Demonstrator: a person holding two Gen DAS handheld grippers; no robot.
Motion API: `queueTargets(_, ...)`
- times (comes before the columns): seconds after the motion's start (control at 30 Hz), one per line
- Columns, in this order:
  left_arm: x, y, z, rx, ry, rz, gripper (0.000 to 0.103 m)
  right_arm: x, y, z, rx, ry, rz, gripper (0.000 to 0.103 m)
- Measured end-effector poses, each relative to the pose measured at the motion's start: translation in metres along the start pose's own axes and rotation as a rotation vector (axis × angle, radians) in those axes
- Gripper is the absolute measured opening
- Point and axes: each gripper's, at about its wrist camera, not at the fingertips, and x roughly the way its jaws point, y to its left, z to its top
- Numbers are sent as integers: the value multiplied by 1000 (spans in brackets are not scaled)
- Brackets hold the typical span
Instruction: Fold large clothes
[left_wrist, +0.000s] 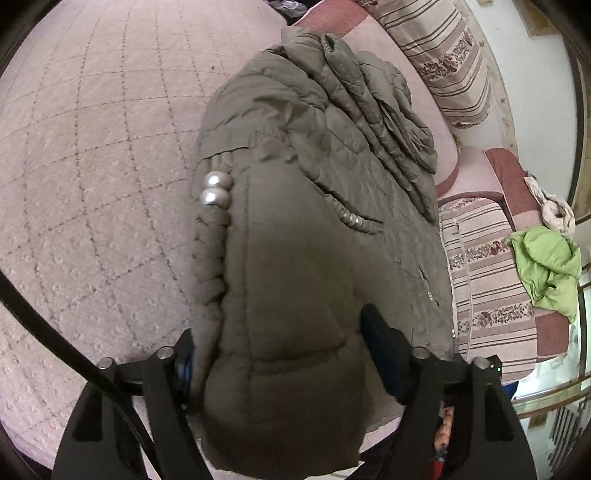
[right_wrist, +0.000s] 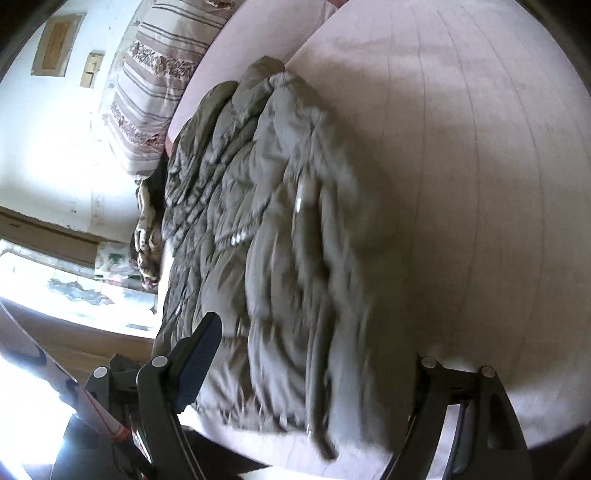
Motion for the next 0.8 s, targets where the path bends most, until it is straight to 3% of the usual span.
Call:
queueTargets(0.23,15,-17,-1,35,-12,48,97,22,22,-20,-34,-22,-17,81)
queueTargets(0.37,19,-29,-5,46,-16,149,97,41,41,-23,-79,-55,-77,80)
queueTargets(0.4,20,-34,-8,53,-11,202,89,43,45,-23,-94,-60,-101,79)
queueTargets(0.43,21,-40,-11,71,-8,278,72,46,51,-25,-119,-65,-142,72)
queueTargets(0.47,21,-46,-14,97,1,329,63,47,56,-27,-143,-71,-188,58)
queueTargets(0.5,21,-50,-16,111,16,329,45,47,59,-28,-154,-70,-216,49)
queueTargets(0.53,19,-52,-17,114,31,311,37,47,59,-28,-146,-61,-217,33)
queueTargets(0.57,14,-56,-19,108,30,308,36,44,58,-27,-120,-54,-205,25)
queueTargets(0.63,4,-61,-20,102,19,295,32,35,58,-26,-109,-69,-189,21)
queueTargets(0.8,-19,-69,-27,76,17,275,31,11,84,-30,-194,-103,-204,17)
